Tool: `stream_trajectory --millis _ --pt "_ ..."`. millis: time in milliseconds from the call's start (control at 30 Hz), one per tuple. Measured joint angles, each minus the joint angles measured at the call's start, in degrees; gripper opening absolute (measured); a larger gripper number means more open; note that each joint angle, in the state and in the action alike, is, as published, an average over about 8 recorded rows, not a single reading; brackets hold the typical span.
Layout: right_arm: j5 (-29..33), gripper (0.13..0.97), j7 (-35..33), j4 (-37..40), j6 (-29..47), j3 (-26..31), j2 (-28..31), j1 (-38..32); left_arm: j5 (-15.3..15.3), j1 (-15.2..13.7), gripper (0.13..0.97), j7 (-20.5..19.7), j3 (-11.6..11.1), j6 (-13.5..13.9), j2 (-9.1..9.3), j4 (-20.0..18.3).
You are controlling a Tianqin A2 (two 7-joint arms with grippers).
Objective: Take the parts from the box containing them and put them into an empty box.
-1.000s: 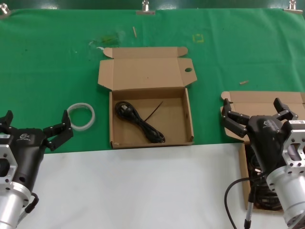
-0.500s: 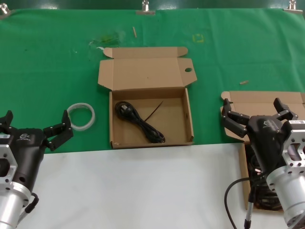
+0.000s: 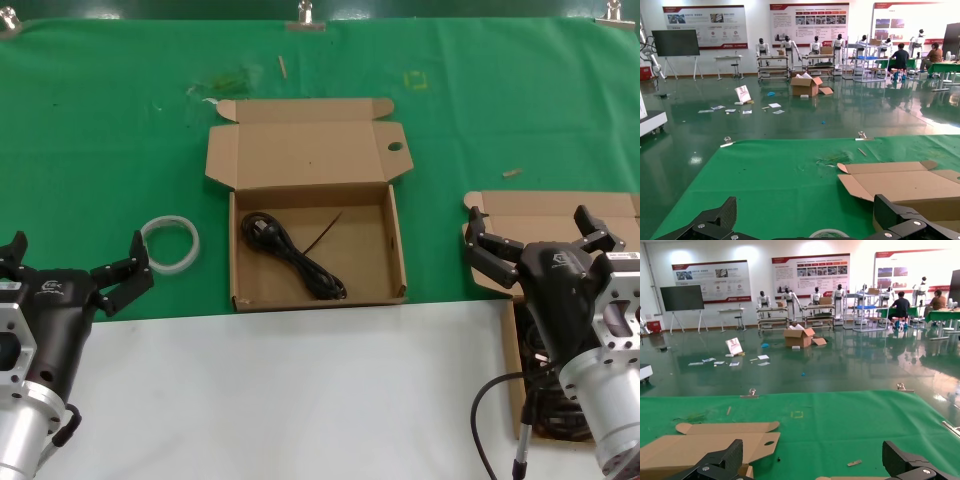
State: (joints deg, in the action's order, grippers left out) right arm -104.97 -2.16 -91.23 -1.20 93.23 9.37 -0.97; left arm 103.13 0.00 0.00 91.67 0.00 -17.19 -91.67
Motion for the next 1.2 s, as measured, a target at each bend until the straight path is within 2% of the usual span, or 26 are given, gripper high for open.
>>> stream_trajectory --millis 1200 --pt "0.0 0.966 0.0 0.0 0.0 0.0 0.0 0.0 0.0 0.0 0.966 0.0 0.0 0.0 0.00 0.0"
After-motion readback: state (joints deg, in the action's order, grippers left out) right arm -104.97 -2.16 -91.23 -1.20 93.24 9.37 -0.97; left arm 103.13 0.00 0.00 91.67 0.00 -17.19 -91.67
